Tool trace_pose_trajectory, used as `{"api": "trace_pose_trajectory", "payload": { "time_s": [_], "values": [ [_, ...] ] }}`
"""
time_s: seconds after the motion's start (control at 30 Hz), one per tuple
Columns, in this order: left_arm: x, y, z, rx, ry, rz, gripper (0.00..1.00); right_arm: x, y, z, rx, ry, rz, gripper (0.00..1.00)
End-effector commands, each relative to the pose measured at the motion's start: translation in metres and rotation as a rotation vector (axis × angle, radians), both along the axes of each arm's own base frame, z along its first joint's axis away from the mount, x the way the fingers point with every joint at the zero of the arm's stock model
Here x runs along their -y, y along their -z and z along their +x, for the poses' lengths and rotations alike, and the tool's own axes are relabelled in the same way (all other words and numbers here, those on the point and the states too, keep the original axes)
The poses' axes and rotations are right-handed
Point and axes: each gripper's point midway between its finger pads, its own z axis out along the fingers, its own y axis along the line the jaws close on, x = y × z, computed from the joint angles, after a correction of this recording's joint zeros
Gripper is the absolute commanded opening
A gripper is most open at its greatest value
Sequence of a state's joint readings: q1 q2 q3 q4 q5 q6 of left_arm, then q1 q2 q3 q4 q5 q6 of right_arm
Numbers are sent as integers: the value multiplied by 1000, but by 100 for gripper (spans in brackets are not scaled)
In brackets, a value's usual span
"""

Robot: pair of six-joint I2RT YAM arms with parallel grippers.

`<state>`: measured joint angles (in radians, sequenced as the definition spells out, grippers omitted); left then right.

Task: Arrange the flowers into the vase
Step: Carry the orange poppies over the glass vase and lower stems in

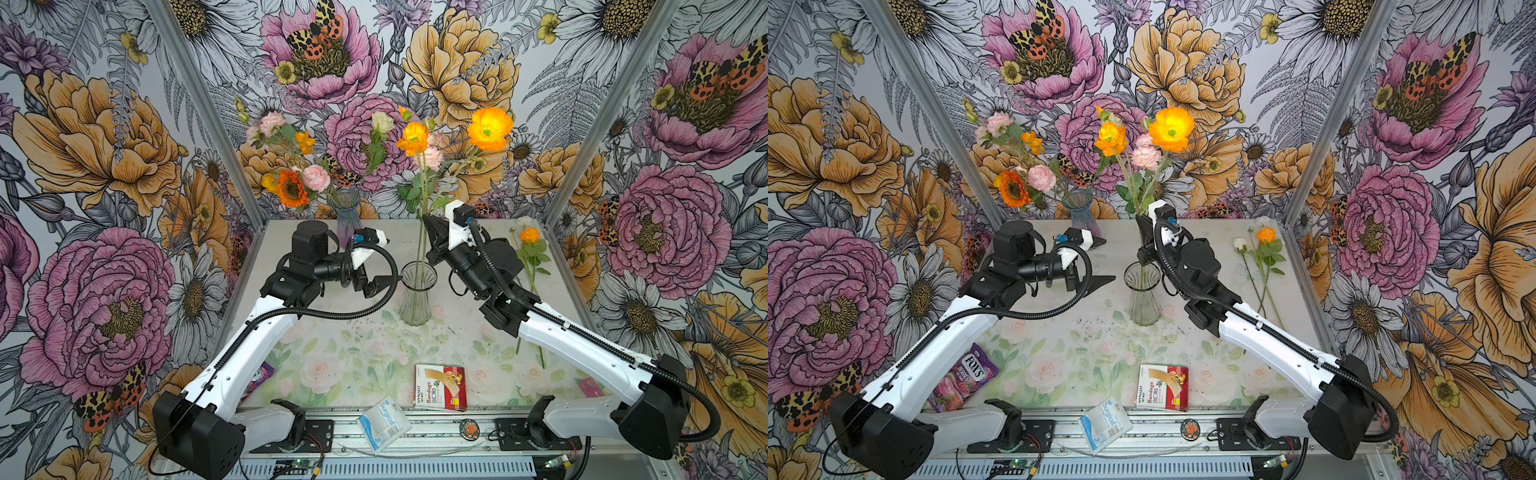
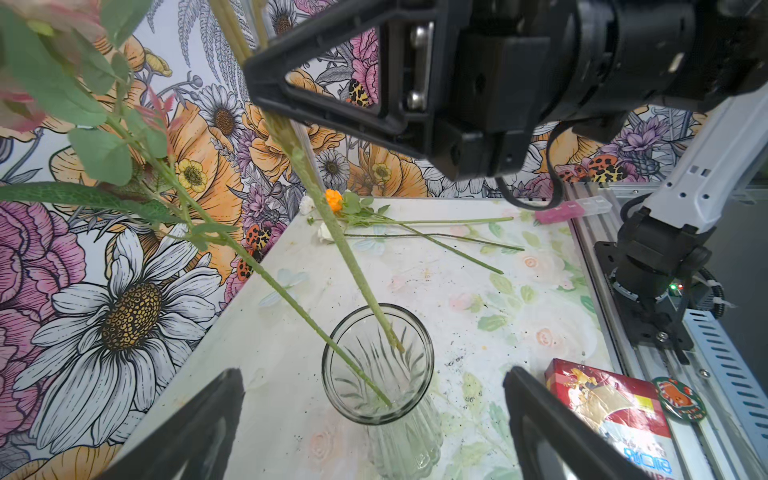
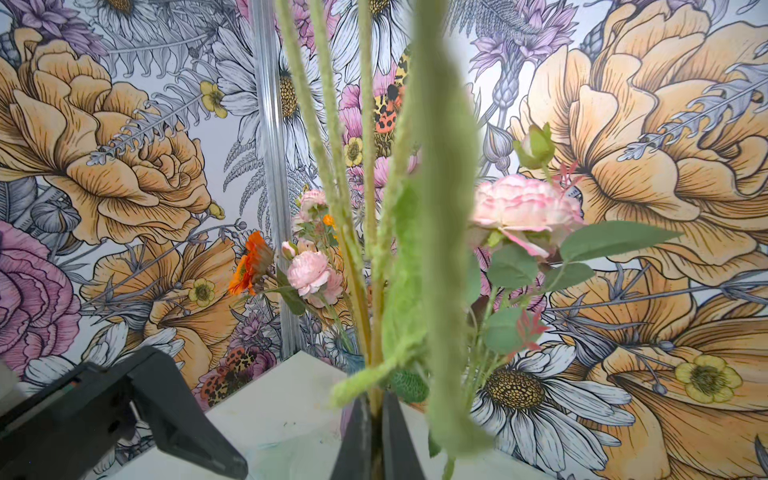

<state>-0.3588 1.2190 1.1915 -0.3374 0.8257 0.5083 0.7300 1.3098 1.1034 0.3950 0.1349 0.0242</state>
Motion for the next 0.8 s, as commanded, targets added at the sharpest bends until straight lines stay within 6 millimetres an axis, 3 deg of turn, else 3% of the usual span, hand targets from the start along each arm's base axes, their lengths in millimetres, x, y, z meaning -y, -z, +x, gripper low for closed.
{"api": "trace_pose_trajectory", "payload": {
  "time_s": [0.0, 0.27, 0.77],
  "values": [
    [-7, -11, -4, 6, 40, -19, 99, -6, 10, 0, 52, -5, -78, 0],
    [-10, -12, -3, -1, 39, -24, 99, -28, 64, 5, 11, -85, -196, 0],
    [-11, -6, 1, -23, 41, -21, 99, -45, 127, 15, -126, -139, -268, 0]
  ]
}}
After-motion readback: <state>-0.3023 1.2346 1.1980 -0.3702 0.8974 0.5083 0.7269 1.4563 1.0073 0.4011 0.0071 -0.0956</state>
